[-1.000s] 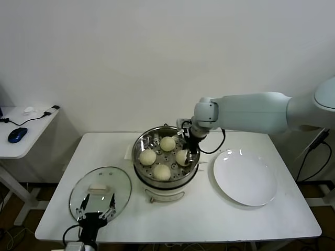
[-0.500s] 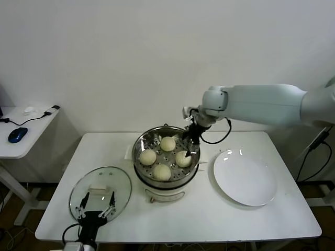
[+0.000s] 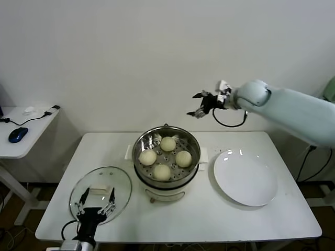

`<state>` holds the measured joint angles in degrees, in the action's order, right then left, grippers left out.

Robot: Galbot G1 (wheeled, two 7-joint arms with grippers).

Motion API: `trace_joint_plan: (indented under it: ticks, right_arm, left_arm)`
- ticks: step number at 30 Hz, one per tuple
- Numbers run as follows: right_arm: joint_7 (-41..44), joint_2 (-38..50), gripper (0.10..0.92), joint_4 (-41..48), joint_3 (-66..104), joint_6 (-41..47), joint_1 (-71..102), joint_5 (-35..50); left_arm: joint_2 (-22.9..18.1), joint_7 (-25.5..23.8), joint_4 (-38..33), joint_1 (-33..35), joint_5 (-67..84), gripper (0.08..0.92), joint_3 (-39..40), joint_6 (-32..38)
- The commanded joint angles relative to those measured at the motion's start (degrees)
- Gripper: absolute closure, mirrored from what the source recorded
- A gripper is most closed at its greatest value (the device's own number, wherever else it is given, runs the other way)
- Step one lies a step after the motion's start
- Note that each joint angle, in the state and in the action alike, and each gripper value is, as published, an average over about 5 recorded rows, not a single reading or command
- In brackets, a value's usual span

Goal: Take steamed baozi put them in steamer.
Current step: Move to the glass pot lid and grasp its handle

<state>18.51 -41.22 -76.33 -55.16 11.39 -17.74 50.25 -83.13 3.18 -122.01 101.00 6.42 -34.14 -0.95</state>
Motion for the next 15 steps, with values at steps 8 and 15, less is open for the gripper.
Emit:
trace_joint_plan:
  ticks: [8,15]
  right_arm:
    - [-12.81,-2.65,0.203,-15.33,97.91,-15.51,94.60,-18.90]
    - [-11.57,-15.83,0.203,-13.50,99.11,-24.92,101.79,-21.73]
  left_arm:
    - [1.08,1.12,2.20,-3.71,-2.66,0.177,-1.10,3.03]
    - [2.43,9.29,7.60,-5.47,-20.92,0.177,-0.85,7.19]
